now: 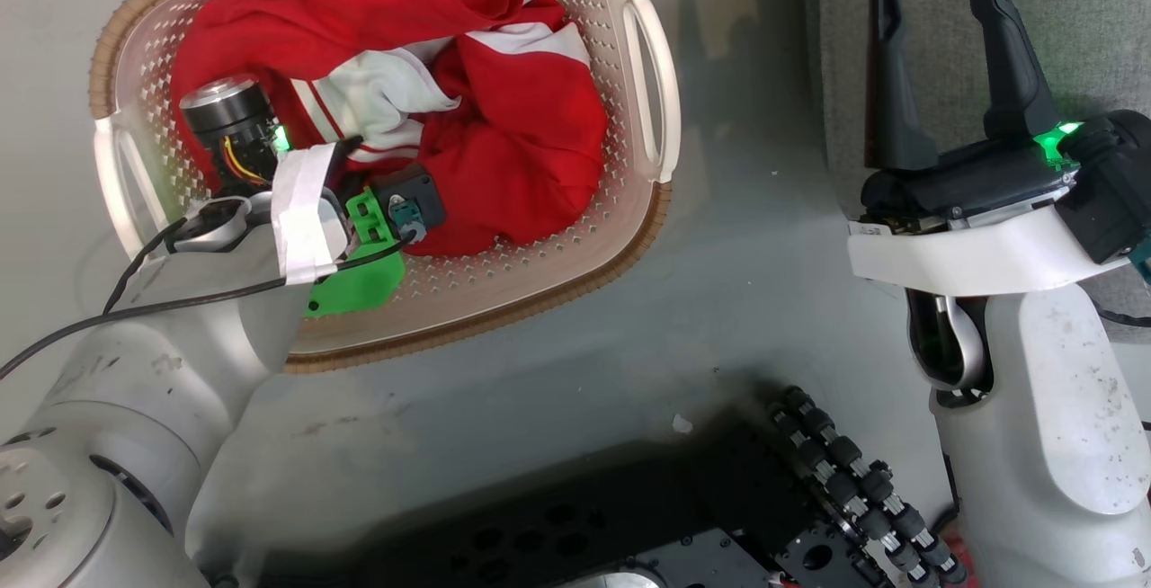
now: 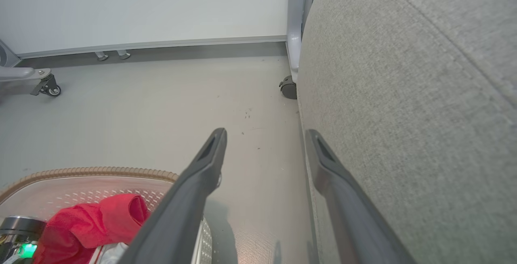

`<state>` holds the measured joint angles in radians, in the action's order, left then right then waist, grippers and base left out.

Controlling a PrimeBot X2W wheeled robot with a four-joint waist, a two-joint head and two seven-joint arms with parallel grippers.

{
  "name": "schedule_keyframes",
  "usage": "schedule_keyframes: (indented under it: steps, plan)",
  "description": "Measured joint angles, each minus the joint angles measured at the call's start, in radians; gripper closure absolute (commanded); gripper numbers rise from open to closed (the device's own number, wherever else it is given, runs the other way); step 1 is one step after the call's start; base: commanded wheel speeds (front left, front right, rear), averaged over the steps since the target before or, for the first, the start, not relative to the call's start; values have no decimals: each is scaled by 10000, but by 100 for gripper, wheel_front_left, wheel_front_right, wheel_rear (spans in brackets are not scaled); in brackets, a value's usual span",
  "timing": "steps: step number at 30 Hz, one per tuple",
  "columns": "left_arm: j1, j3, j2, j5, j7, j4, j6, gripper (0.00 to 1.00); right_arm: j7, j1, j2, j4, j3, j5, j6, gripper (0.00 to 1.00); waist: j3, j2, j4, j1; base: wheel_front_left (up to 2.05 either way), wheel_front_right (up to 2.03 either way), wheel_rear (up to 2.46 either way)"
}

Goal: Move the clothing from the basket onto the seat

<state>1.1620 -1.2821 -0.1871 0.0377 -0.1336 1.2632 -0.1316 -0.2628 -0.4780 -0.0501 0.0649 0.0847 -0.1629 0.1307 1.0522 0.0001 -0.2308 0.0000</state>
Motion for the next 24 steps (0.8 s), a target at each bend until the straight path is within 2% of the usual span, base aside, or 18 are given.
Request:
schedule_keyframes:
  steps: [5,9,15,20,24]
  plan:
    - [20,0,36,48,-464,6,0,100,0,8,2,-69,-31,33,0,0,-167,0,104,0,0,0,0]
    - [2,178,113,606,-897,-8,2,100,0,70,4,-253,-94,102,0,0,-502,0,215,0,0,0,0]
    - [-1129,1124,359,1643,-1246,-598,750,100,0,531,12,-470,-217,334,0,0,-1418,0,462,0,0,0,0]
    - [-2395,2203,268,2583,-1290,-2391,1338,100,0,1170,13,-746,-194,364,0,0,-2461,0,645,0,0,0,0]
    - [-3486,2619,117,2602,-1304,-3584,1720,100,0,1773,17,-989,-15,454,0,0,-3445,0,796,-1,0,0,0]
